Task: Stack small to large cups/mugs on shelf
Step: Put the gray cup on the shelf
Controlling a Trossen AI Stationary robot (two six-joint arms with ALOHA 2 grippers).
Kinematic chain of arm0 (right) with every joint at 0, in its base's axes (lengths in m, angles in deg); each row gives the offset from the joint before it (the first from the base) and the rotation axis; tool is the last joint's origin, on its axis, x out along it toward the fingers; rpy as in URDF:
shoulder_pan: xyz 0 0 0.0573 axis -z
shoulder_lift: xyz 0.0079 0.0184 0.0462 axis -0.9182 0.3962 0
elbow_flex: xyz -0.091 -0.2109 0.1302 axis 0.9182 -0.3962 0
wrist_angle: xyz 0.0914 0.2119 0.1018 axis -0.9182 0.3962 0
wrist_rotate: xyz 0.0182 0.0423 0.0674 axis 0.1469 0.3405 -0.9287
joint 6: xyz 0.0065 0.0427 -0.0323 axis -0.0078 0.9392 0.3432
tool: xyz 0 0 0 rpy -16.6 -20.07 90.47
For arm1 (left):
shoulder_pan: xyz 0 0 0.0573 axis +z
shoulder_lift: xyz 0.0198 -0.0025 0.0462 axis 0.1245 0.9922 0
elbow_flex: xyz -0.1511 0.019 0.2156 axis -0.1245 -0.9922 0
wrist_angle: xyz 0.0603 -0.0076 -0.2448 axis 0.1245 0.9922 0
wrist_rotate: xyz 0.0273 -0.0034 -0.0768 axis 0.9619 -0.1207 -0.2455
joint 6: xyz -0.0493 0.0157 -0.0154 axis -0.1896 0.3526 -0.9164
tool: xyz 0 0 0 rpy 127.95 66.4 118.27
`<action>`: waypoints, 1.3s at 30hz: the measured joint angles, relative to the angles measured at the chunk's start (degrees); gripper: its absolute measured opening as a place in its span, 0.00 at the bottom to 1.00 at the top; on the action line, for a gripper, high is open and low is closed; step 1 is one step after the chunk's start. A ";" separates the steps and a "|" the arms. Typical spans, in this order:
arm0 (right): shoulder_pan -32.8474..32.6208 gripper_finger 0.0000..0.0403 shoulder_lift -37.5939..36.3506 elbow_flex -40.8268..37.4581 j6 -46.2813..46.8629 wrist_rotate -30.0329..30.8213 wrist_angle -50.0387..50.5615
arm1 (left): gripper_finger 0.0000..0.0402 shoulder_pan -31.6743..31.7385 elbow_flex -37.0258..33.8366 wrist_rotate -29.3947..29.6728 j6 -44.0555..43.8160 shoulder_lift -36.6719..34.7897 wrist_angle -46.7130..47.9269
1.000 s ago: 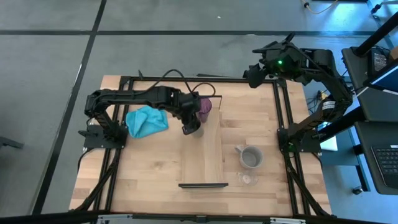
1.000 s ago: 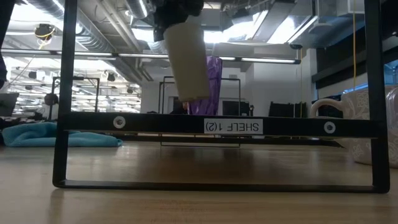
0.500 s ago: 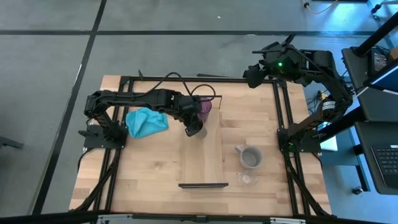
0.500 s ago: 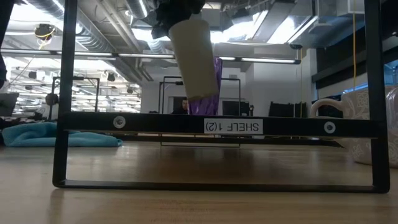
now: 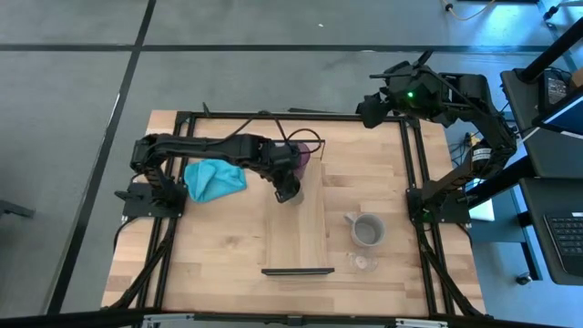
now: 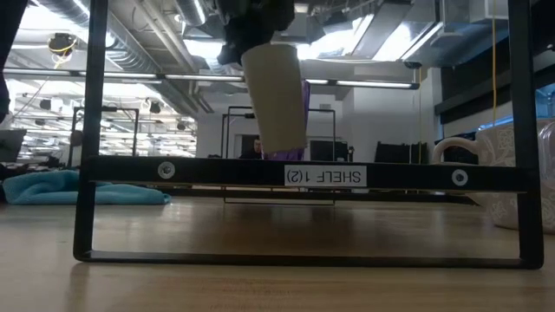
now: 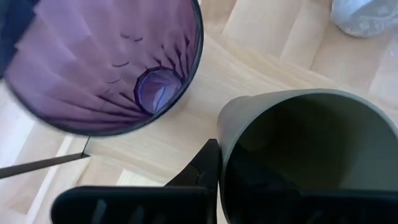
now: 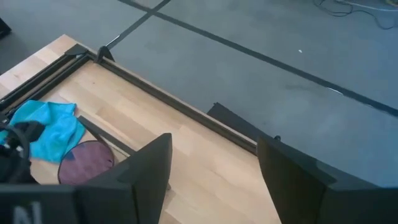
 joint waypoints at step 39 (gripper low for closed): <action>0.00 0.59 0.02 -0.01 -0.92 0.20 0.71 | 0.10 0.59 -0.06 0.27 3.47 1.44 -1.90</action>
